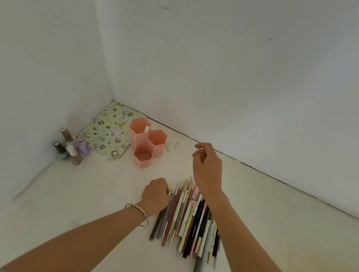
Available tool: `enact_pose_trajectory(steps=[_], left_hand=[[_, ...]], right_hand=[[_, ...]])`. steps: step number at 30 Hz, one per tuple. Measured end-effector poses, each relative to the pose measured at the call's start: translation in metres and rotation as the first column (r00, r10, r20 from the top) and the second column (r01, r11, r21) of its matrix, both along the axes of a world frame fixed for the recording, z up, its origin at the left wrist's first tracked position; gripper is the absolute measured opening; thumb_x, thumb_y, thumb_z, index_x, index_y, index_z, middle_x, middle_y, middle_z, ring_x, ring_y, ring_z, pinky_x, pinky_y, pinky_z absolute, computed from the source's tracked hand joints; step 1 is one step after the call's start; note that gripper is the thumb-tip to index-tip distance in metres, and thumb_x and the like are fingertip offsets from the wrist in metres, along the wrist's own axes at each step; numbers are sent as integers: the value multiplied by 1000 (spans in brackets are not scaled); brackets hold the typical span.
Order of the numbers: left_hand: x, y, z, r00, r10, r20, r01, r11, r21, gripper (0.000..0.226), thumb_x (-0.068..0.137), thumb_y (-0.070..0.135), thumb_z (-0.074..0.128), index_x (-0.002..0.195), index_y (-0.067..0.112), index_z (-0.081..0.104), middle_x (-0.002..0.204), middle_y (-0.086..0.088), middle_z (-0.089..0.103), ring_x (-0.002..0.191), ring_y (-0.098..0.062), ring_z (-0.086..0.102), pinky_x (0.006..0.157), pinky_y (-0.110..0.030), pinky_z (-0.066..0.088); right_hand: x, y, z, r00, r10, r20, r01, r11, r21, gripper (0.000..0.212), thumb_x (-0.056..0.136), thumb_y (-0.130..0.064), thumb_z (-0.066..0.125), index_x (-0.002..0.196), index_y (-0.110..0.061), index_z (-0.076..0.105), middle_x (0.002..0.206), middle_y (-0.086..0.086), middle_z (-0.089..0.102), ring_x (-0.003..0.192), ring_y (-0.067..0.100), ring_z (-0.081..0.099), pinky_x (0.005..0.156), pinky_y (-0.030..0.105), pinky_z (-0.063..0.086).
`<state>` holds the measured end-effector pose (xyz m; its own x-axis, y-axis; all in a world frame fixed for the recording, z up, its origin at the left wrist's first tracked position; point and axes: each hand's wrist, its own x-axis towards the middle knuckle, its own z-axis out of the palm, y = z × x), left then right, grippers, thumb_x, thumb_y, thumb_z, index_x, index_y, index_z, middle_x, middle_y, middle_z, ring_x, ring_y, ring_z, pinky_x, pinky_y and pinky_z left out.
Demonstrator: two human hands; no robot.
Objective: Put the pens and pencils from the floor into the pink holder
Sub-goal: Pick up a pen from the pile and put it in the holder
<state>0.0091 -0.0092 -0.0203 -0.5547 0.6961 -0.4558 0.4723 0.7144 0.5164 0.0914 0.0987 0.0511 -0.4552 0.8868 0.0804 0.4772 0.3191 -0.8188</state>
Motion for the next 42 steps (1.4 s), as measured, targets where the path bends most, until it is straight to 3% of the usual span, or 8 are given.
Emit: enact_pose_trajectory(steps=[9, 16, 20, 24, 29, 34, 39, 42], left_hand=[[-58, 4, 65, 976, 191, 104, -218, 861, 460, 14, 83, 15, 73, 88, 20, 61, 77, 11, 62, 70, -1, 59, 59, -10, 38], [-64, -3, 82, 945, 269, 184, -326, 767, 553, 15, 82, 15, 73, 85, 24, 61, 77, 10, 64, 72, -8, 64, 73, -32, 59], [-86, 4, 110, 903, 357, 239, -412, 563, 717, 16, 83, 11, 73, 91, 20, 63, 85, 2, 70, 80, -14, 70, 81, -36, 59], [-135, 16, 148, 839, 515, 172, -355, 280, 892, 17, 85, 10, 68, 101, 14, 62, 84, 13, 65, 72, 7, 62, 73, -12, 52], [-153, 30, 128, 874, 484, 42, -266, 405, 874, 14, 90, 8, 64, 101, 15, 60, 88, 10, 63, 76, 4, 61, 71, -11, 51], [-152, 25, 83, 912, 401, -83, -226, 662, 715, 19, 86, 16, 63, 104, 21, 63, 102, 7, 62, 98, -13, 59, 85, -31, 52], [-163, 4, 80, 801, 597, 38, -396, 481, 782, 30, 84, 9, 50, 109, 19, 61, 108, 4, 62, 87, 6, 55, 73, -4, 39], [-165, -9, 83, 783, 614, 99, -442, 438, 783, 30, 85, 3, 47, 107, 18, 61, 108, 1, 64, 81, 12, 54, 73, -15, 46]], right_hand=[[-3, -32, -43, 728, 226, 647, -196, 973, -119, 17, 87, -14, 54, 77, -3, 63, 84, 8, 63, 87, 26, 64, 71, 35, 55], [-13, -57, -70, 590, 184, 786, -303, 953, 5, 23, 93, -27, 51, 95, -10, 66, 108, 8, 61, 108, 26, 55, 98, 37, 41], [-23, -49, -54, 801, 189, 569, -136, 981, -135, 29, 86, -27, 52, 63, -10, 52, 70, 5, 53, 67, 20, 54, 68, 36, 49], [-37, -10, -12, 983, -37, 178, 95, 939, -331, 22, 93, -22, 44, 77, -9, 50, 73, 8, 61, 57, 15, 49, 51, 27, 38], [-58, 14, 35, 915, -252, -314, 133, 926, -354, 9, 99, -15, 42, 96, -12, 50, 77, 13, 64, 57, 12, 55, 49, 17, 44], [-79, 13, 49, 819, -261, -511, 148, 956, -253, 13, 101, -16, 44, 114, -19, 46, 81, 10, 68, 69, 15, 61, 68, 31, 52], [-107, 9, 56, 779, -158, -607, 169, 985, -40, 19, 102, -15, 41, 117, -27, 40, 82, -1, 70, 71, 8, 65, 67, 16, 50], [-123, -2, 47, 886, -7, -464, 53, 995, 85, 19, 102, -16, 41, 114, -30, 38, 87, -1, 68, 70, 7, 62, 62, 14, 47]])
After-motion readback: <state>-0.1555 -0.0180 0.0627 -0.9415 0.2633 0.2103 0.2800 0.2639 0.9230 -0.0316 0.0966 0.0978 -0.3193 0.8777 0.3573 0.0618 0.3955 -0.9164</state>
